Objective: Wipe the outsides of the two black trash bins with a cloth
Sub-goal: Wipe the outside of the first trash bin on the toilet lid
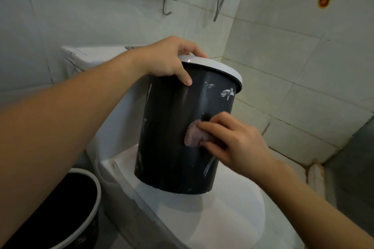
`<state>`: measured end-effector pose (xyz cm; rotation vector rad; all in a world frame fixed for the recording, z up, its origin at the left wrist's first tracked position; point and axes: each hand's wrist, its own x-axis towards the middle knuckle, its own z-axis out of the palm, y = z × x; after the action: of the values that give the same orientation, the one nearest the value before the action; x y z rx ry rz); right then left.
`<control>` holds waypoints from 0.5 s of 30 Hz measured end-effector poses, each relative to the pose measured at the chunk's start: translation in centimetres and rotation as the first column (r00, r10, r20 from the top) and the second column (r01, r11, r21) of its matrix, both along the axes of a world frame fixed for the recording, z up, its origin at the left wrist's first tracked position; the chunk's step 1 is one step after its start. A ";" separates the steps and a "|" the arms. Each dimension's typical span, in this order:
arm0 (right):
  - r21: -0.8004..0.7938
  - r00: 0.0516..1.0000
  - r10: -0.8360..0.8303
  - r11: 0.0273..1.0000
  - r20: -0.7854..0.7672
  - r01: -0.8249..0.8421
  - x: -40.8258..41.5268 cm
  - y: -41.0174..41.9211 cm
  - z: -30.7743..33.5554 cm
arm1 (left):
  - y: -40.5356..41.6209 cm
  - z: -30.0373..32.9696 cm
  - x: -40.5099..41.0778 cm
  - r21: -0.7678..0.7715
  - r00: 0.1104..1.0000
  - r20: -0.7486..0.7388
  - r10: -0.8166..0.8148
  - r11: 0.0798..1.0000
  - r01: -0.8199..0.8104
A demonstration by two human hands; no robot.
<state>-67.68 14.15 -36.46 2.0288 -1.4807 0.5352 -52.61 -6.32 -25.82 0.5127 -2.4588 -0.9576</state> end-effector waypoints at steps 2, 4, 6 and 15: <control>-0.077 0.994 -0.065 0.994 0.083 0.072 -0.4 -1.3 1.3 | 0.0 0.0 -0.1 -0.004 1.000 -0.002 -0.002 1.000 0.002; -0.161 0.966 -0.131 0.972 0.222 0.169 -0.7 -2.7 3.0 | 0.1 0.0 -0.1 -0.014 1.000 0.004 -0.004 1.000 0.004; -0.194 0.927 -0.173 0.950 0.332 0.247 -0.8 -3.6 4.2 | 0.2 0.1 -0.1 -0.014 1.000 0.011 -0.008 1.000 0.008; -0.213 0.972 -0.131 0.962 0.193 0.172 1.5 -3.7 3.5 | 0.0 0.1 0.2 -0.037 0.999 0.026 -0.019 0.999 0.020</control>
<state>-66.19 10.44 -32.96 1.7106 -1.5824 0.8006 -52.38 -6.37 -25.76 0.4922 -2.5037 -0.9171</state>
